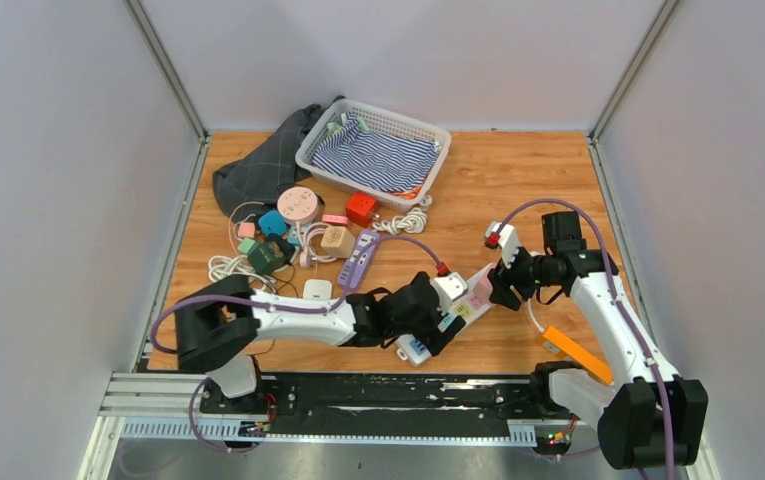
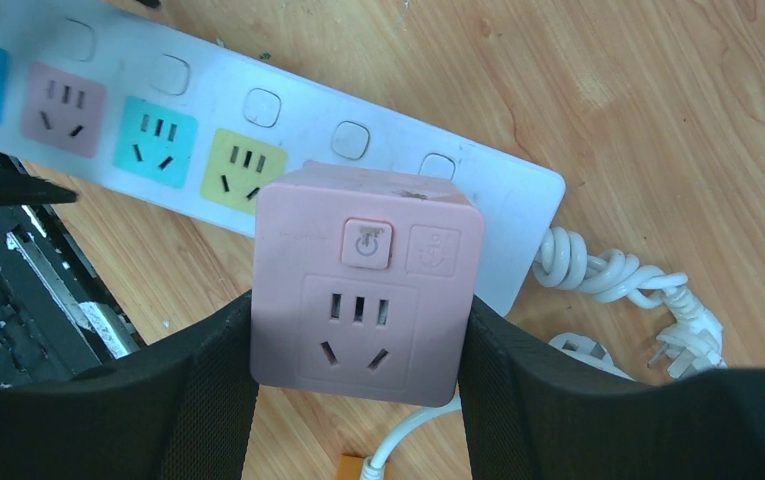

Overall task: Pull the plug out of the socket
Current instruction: Remove the plug from the socket, then place the plug at the center of the board.

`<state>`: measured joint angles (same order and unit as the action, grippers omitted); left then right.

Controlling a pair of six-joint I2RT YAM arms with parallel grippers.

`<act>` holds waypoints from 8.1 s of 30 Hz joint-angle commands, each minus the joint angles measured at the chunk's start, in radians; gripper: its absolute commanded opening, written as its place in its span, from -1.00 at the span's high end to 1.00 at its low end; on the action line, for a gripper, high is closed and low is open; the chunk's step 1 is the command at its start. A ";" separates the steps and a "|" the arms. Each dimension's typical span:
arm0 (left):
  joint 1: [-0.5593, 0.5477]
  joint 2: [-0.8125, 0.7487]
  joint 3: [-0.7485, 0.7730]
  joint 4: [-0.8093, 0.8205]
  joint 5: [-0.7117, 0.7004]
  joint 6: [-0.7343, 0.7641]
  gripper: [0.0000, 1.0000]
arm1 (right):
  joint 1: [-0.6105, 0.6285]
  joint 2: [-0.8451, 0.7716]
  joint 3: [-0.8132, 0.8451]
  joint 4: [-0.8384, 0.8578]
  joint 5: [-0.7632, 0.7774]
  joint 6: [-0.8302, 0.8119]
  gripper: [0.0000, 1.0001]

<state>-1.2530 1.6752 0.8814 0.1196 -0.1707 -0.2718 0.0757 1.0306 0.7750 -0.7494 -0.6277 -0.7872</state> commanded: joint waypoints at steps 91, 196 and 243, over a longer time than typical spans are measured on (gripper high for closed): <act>-0.164 0.227 0.003 0.977 -0.433 0.691 -0.45 | -0.065 -0.021 0.097 -0.145 -0.468 0.094 1.00; 0.739 -0.659 -0.240 -0.434 -0.223 -0.423 1.00 | -0.132 -0.116 -0.055 0.111 -0.030 0.114 -0.76; 0.871 -0.576 -0.152 -0.681 -0.270 -0.712 0.05 | -0.132 -0.121 -0.049 0.108 -0.040 0.120 -0.76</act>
<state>-0.3939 1.1210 0.7383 -0.5564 -0.4297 -0.9543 -0.0463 0.9142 0.7353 -0.6353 -0.6678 -0.6563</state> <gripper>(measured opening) 0.633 0.883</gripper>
